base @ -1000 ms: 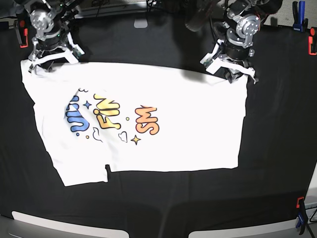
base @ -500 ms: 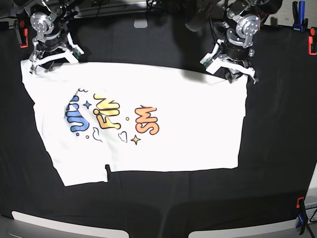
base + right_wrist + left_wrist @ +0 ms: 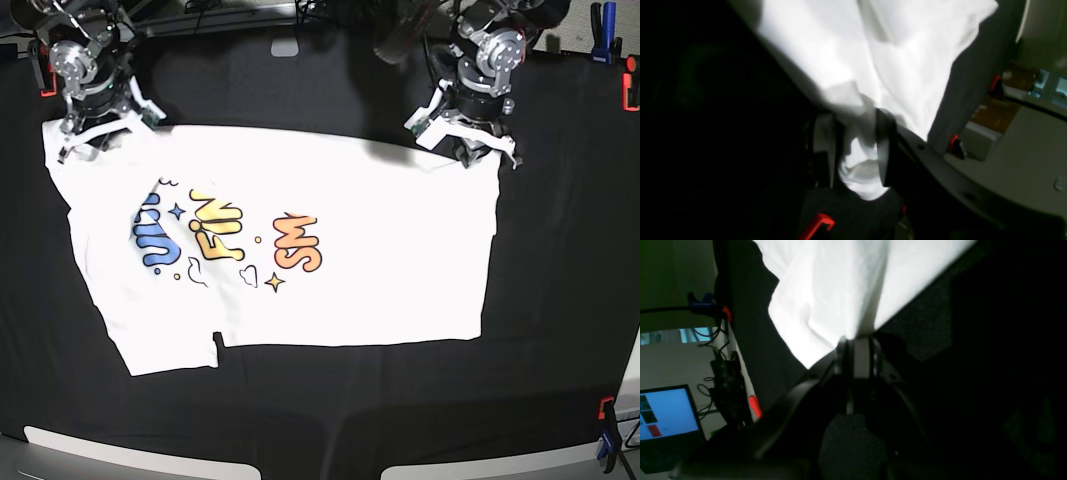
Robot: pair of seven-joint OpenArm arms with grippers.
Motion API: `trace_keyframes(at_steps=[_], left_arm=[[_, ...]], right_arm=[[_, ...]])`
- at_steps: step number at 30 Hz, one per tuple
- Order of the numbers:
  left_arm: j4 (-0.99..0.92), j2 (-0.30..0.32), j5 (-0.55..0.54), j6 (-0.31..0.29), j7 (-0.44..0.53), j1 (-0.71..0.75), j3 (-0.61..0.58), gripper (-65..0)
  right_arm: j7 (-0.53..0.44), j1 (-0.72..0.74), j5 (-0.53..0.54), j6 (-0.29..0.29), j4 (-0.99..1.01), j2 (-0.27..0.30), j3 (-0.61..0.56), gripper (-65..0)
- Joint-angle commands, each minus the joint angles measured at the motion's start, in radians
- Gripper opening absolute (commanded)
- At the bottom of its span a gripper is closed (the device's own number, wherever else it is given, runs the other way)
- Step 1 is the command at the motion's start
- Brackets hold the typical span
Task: Layout the t-shirt on the table in an organized manner, then fold the t-shirt properly
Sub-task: 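Pull the shirt edge further with both grippers to stretch it flat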
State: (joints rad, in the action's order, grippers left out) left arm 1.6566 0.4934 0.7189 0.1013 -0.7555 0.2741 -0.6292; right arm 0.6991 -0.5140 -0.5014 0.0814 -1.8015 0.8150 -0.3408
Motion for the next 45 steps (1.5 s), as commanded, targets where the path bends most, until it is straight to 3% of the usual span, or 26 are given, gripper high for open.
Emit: trace_keyframes(at_steps=[1,6,13,16,23,28,37,45], left_arm=[[0.001,0.012,0.014,-0.011,-0.029,0.006,-0.001,-65.0],[0.001,0.012,0.014,-0.011,-0.037,0.006,-0.001,-65.0],[0.001,0.036,0.06,-0.008,-0.075,0.01,-0.001,-65.0],[0.002,0.06,0.127,0.043,-0.086,0.024,-0.001,-65.0],[0.008,0.092,0.163,0.058,-0.091,0.08,-0.001,-65.0],[0.012,0.128,0.251,0.098,-0.171,0.099,-0.001,-65.0],[0.013,0.22,0.249,0.102,-0.216,0.168,-0.001,-65.0],[0.014,0.236,0.303,0.143,-0.214,0.244,-0.001,-65.0]], right_arm=[[0.001,0.004,-0.018,-0.007,-0.013,0.019,-0.007,-47.6],[0.011,0.004,-0.018,-0.01,-0.013,0.018,-0.049,-65.0],[0.093,-0.005,-0.022,-0.04,-0.014,0.018,-0.053,-65.0],[0.102,-0.033,-0.022,-0.047,-0.021,0.019,-0.053,-65.0],[0.116,-0.133,-0.023,-0.08,-0.116,0.019,-0.053,-65.0],[0.153,-0.2,-0.022,-0.082,-0.205,0.019,-0.053,-65.0],[0.181,-0.285,-0.023,-0.082,-0.238,0.019,-0.053,-65.0],[0.18,-0.315,-0.023,-0.082,-0.239,0.019,-0.053,-65.0]])
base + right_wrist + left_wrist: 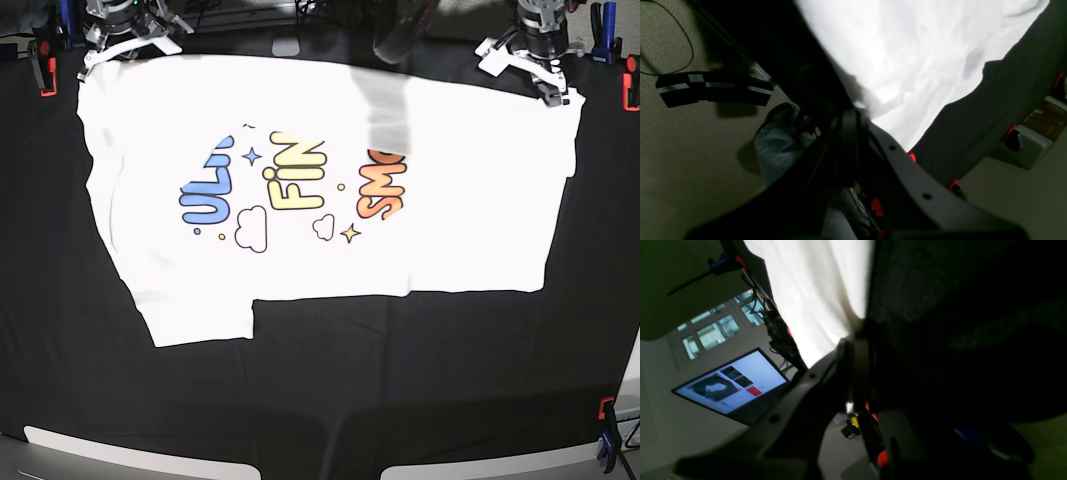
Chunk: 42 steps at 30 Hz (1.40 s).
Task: Layout the t-shirt on the table in an organized manner, then fold the t-shirt properly
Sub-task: 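Pull the shirt edge further with both grippers to stretch it flat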
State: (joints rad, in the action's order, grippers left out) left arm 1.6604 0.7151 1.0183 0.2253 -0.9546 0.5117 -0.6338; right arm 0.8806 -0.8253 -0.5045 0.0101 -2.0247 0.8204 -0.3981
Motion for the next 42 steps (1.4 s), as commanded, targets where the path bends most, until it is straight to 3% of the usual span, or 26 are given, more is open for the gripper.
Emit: trace_keyframes(at_steps=[1,7,10,12,15,19,26,30,38,40,42], left_arm=[[0.01,0.014,0.002,0.019,-0.014,0.006,0.004,-65.0],[0.01,0.014,0.003,0.019,-0.014,0.006,0.004,-65.0],[0.01,0.014,0.002,0.019,-0.014,0.006,0.004,-65.0],[0.01,0.014,0.002,0.019,-0.014,0.006,0.004,-65.0],[0.01,0.014,0.003,0.019,-0.014,0.006,0.004,-65.0],[0.01,0.014,0.003,0.019,-0.014,0.006,0.004,-65.0],[0.01,0.014,0.002,0.019,-0.014,0.006,0.004,-65.0],[0.01,0.014,0.002,0.019,-0.014,0.006,0.004,-65.0],[0.01,0.014,0.002,0.019,-0.015,0.006,0.004,-65.0],[0.01,0.014,0.002,0.019,-0.015,0.006,0.004,-65.0],[0.01,0.014,0.002,0.019,-0.015,0.006,0.004,-65.0]], right_arm=[[-0.002,-0.003,-0.019,-0.01,-0.016,0.013,0.004,-65.0],[-0.002,-0.004,-0.019,-0.01,-0.016,0.013,-0.003,-63.7],[-0.006,-0.003,-0.019,-0.01,-0.016,0.013,-0.036,-51.2],[-0.005,-0.003,-0.03,-0.01,-0.016,0.013,-0.071,-46.6],[-0.001,-0.003,-0.104,-0.024,-0.016,0.013,-0.121,-46.3],[-0.001,-0.002,-0.154,-0.102,-0.015,0.013,-0.131,-46.3],[-0.031,0.0,-0.147,-0.096,-0.015,0.013,-0.092,-46.1],[-0.071,0.001,-0.147,-0.089,-0.009,0.007,-0.092,-35.3],[-0.11,0.084,-0.148,-0.085,0.058,0.005,-0.093,-35.6],[-0.111,0.091,-0.148,-0.085,0.058,0.005,-0.093,-40.9],[-0.108,0.091,-0.147,-0.085,0.058,0.005,-0.093,-52.9]])
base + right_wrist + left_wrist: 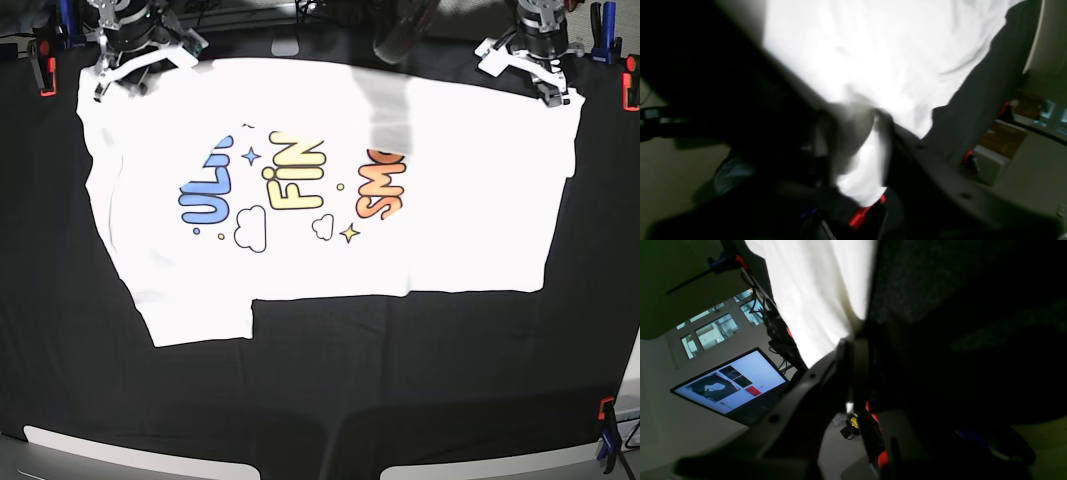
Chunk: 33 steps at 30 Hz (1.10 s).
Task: Layout the t-shirt on the table in an organized manner, then fold the t-shirt properly
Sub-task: 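Pull the shirt edge further with both grippers to stretch it flat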
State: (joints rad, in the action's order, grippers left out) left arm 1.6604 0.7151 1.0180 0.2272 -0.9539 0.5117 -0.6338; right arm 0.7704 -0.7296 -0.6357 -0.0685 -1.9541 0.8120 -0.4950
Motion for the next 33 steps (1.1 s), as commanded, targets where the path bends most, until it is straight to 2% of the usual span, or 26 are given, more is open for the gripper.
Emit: trace_keyframes(at_steps=[1,2,8,14,17,22,24,28,33], left_arm=[[0.01,0.014,0.003,0.017,-0.019,0.006,0.004,-65.0],[0.01,0.014,0.003,0.017,-0.019,0.006,0.004,-65.0],[0.01,0.014,0.003,0.017,-0.042,0.006,0.004,-65.0],[0.01,0.014,0.004,0.024,-0.078,0.006,0.004,-65.0],[0.013,0.014,0.017,0.024,-0.079,0.016,0.004,-65.0],[0.048,0.014,0.106,0.024,-0.079,0.091,0.004,-65.0],[0.069,0.014,0.107,0.026,-0.079,0.115,0.004,-65.0],[0.087,0.014,0.108,0.044,-0.079,0.122,0.004,-65.0],[0.087,0.015,0.108,0.044,-0.092,0.12,0.004,-65.0]], right_arm=[[0.009,-0.005,-0.016,-0.006,-0.013,0.013,0.004,-59.4],[0.018,-0.005,-0.016,-0.006,-0.013,0.013,0.004,-65.0],[0.049,-0.036,-0.047,-0.007,-0.017,0.013,0.002,-65.0],[0.05,-0.105,-0.145,-0.046,-0.023,0.014,-0.023,-65.0],[0.071,-0.105,-0.151,-0.063,-0.023,0.014,-0.037,-65.0],[0.087,-0.105,-0.151,-0.063,-0.023,0.014,-0.037,-65.0],[0.088,-0.11,-0.155,-0.063,-0.024,0.014,-0.041,-65.0],[0.087,-0.14,-0.235,-0.063,-0.029,0.014,-0.061,-65.0],[0.105,-0.141,-0.241,-0.068,-0.029,0.014,-0.068,-65.0]])
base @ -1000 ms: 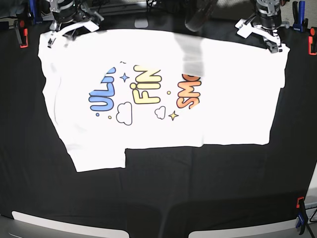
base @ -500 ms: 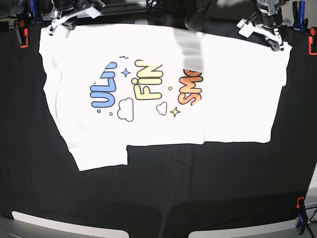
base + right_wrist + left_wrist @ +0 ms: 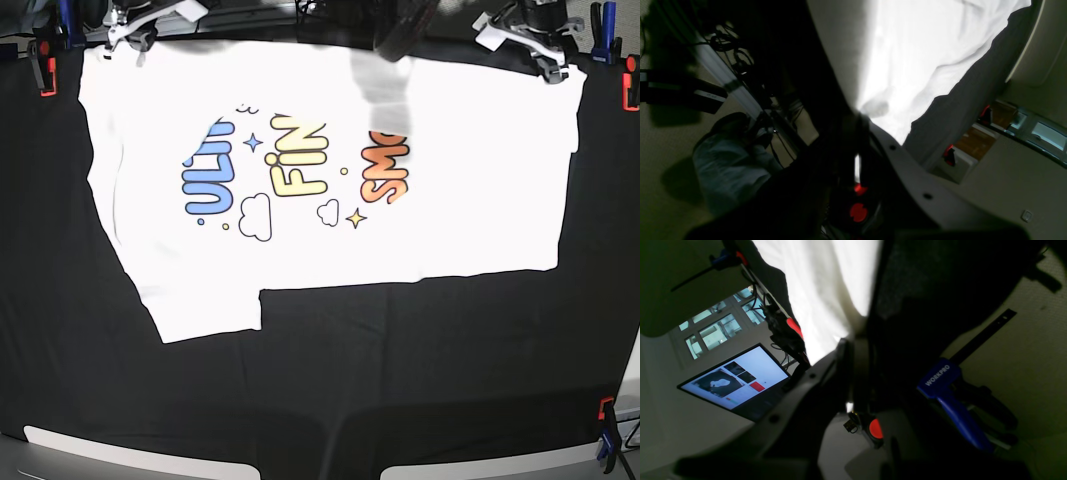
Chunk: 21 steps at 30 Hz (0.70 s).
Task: Layout the t-shirt on the table in an organized manner, then fold the t-shirt properly
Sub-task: 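Pull the shirt edge further with both grippers to stretch it flat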
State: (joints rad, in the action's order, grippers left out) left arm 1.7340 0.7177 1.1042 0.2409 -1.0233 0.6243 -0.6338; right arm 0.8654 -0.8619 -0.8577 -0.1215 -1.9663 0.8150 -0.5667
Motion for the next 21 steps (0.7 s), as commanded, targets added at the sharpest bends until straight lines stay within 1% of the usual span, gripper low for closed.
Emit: trace_keyframes(at_steps=[1,4,7,9,11,12,13,17,21], left_arm=[[0.014,0.012,0.022,0.03,-0.028,0.008,0.004,-65.0],[0.014,0.012,0.022,0.032,-0.023,0.008,0.004,-65.0],[0.014,0.012,0.022,0.085,-0.019,0.008,0.004,-65.0],[0.014,0.012,0.022,0.109,-0.02,0.008,0.004,-64.3],[0.014,0.012,0.021,0.112,-0.02,0.008,0.004,-49.2],[0.014,0.012,0.021,0.112,-0.021,0.008,0.004,-43.4],[0.014,0.012,0.021,0.112,-0.024,0.008,0.004,-40.5],[0.014,0.012,-0.019,0.112,-0.029,0.017,0.004,-39.8],[0.014,0.012,-0.013,0.112,-0.058,0.045,0.004,-39.8]], right_arm=[[0.013,-0.008,-0.019,-0.015,-0.017,0.011,0.003,-65.0],[0.018,-0.008,-0.019,-0.014,-0.017,0.011,0.003,-65.0],[0.018,-0.008,-0.019,-0.014,-0.017,0.011,0.003,-65.0],[0.014,-0.008,-0.018,-0.015,-0.017,0.01,0.003,-54.3],[0.015,-0.008,-0.018,-0.016,-0.017,0.01,0.003,-43.5],[0.016,-0.008,-0.017,-0.02,-0.017,0.01,0.003,-39.8],[0.018,-0.008,-0.014,-0.026,-0.017,0.01,0.003,-38.0],[0.018,-0.008,0.004,-0.029,-0.018,0.011,-0.027,-37.9],[0.018,-0.008,-0.004,-0.036,-0.018,0.011,-0.106,-37.9]])
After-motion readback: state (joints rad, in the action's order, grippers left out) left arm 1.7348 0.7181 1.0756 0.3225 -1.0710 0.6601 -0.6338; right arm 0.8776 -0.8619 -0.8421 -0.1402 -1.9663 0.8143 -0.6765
